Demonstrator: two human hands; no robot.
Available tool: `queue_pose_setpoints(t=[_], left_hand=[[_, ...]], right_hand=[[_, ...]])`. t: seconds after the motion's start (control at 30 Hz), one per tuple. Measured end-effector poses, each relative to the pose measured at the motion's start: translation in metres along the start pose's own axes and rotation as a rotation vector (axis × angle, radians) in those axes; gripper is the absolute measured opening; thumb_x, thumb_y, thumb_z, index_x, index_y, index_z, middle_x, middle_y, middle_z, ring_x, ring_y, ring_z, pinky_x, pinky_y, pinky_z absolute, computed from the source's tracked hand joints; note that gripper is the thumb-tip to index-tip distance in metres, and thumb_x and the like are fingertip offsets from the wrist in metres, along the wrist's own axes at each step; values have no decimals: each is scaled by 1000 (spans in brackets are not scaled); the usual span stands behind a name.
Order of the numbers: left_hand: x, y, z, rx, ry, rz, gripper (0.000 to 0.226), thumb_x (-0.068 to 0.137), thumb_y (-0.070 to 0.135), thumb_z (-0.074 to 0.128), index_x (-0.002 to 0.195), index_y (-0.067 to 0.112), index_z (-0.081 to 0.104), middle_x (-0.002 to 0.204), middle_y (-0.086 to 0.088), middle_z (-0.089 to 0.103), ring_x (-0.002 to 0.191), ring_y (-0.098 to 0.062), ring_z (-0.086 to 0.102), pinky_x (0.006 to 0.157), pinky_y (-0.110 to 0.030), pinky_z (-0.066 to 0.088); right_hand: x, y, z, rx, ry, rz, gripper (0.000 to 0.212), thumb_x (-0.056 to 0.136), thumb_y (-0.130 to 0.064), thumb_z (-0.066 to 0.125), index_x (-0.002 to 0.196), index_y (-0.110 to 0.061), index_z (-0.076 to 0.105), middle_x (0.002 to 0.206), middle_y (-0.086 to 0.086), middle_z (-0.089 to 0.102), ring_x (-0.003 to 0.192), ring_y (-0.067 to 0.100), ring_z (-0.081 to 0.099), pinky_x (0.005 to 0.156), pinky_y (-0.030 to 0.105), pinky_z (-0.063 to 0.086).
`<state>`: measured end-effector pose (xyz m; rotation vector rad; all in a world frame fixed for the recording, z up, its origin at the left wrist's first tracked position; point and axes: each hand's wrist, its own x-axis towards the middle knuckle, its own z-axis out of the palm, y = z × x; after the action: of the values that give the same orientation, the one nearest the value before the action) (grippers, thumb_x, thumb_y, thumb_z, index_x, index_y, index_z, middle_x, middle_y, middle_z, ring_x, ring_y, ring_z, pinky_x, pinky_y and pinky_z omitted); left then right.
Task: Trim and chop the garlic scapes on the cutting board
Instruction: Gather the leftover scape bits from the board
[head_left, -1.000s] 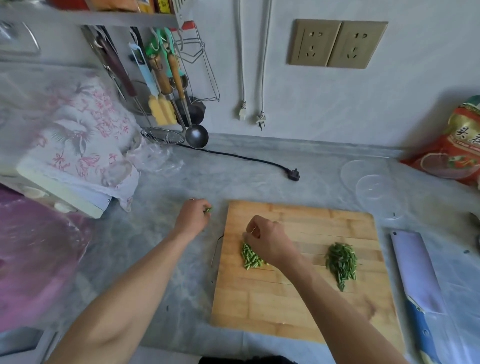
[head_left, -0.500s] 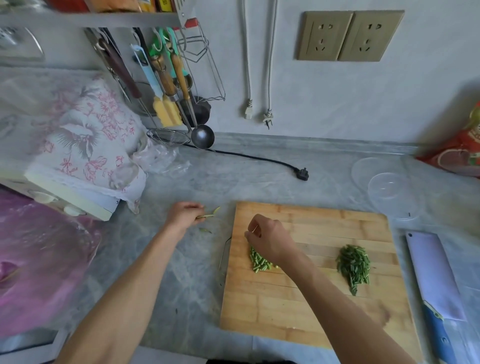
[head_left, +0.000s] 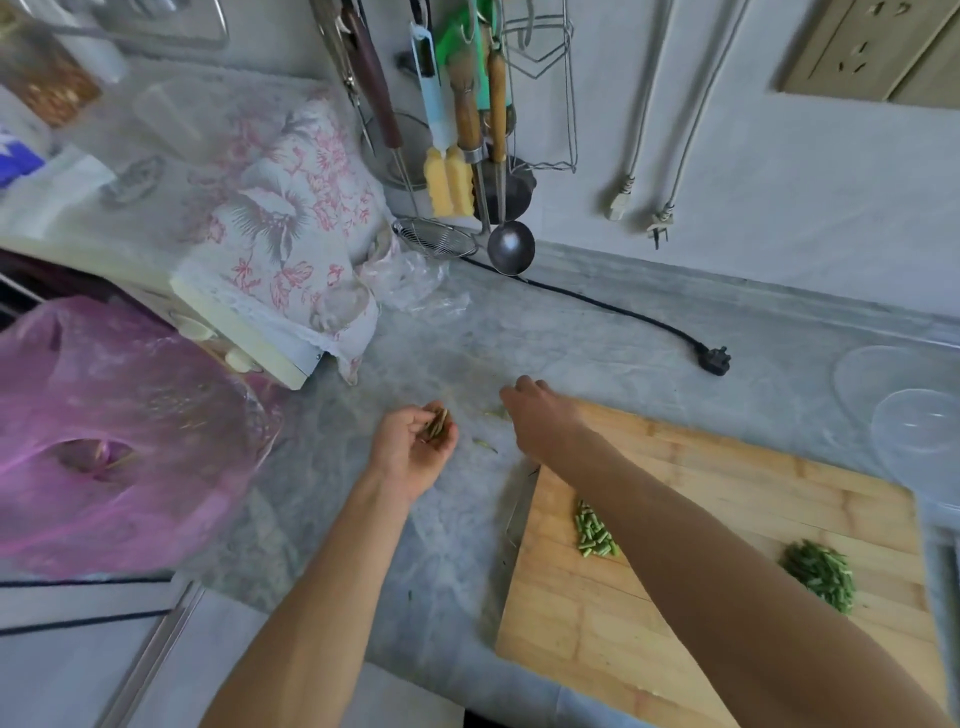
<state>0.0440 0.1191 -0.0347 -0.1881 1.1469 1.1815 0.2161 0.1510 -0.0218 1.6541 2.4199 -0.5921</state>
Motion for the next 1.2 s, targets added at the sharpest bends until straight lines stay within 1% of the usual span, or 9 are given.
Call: queue_pose_setpoints(t=[0.1, 0.2, 0.37, 0.63, 0.8, 0.9, 1.0, 1.13, 1.2], left_hand=[[2, 1, 2, 50, -28, 14, 19, 95, 3, 45, 91, -3, 62, 76, -12, 61, 73, -20, 61, 60, -25, 59], [6, 1, -1, 103, 5, 42, 16, 97, 3, 52, 89, -3, 64, 81, -13, 63, 72, -19, 65, 62, -24, 60], [14, 0, -16, 130, 87, 63, 10, 96, -1, 56, 91, -2, 64, 87, -12, 63, 81, -19, 63, 61, -23, 60], [15, -4, -20, 153, 74, 63, 7, 93, 0, 60, 91, -3, 65, 86, -12, 65, 79, -19, 66, 60, -22, 59], [18, -8, -29, 164, 30, 79, 11, 95, 5, 58, 91, 1, 67, 83, -10, 74, 73, -18, 74, 63, -24, 59], [19, -9, -27, 183, 53, 88, 9, 94, 5, 60, 90, 2, 68, 83, -10, 74, 75, -19, 74, 64, -25, 60], [17, -9, -25, 181, 64, 91, 8, 93, 4, 62, 90, 0, 68, 85, -12, 74, 76, -20, 75, 65, -25, 60], [17, -9, -25, 173, 74, 99, 7, 92, 4, 63, 91, -1, 68, 85, -13, 74, 76, -21, 75, 66, -26, 60], [17, -9, -24, 166, 81, 97, 7, 92, 3, 62, 91, -1, 67, 85, -13, 73, 74, -21, 75, 65, -26, 60]], right_hand=[[13, 3, 3, -42, -42, -15, 34, 92, 1, 43, 124, -8, 48, 126, 12, 43, 120, 30, 46, 85, 38, 46], [19, 4, 1, -24, -84, -15, 32, 93, 0, 41, 122, -8, 51, 122, 13, 49, 114, 31, 54, 80, 37, 44], [19, 1, 6, 95, -37, 36, 23, 95, -4, 43, 116, -6, 50, 117, 13, 49, 103, 34, 55, 69, 36, 40], [22, -11, 4, 56, -72, 51, 29, 88, 5, 46, 115, -3, 52, 114, 15, 53, 102, 34, 60, 68, 36, 43], [27, -18, 6, 267, 0, 143, 8, 85, -3, 47, 90, -8, 45, 94, 12, 48, 83, 34, 54, 56, 29, 32], [28, -26, 6, 215, -34, 153, 18, 89, -2, 45, 106, -4, 51, 108, 16, 51, 97, 35, 57, 68, 34, 40], [32, -34, 8, 133, -48, 142, 27, 93, -1, 48, 120, -3, 50, 120, 17, 52, 110, 33, 57, 81, 36, 47], [34, -40, 9, 59, -59, 97, 31, 94, -7, 56, 124, -4, 53, 123, 15, 56, 114, 31, 58, 85, 35, 49], [34, -38, 7, 71, -87, 96, 29, 93, -9, 57, 122, -5, 55, 120, 15, 58, 112, 32, 59, 80, 34, 49]])
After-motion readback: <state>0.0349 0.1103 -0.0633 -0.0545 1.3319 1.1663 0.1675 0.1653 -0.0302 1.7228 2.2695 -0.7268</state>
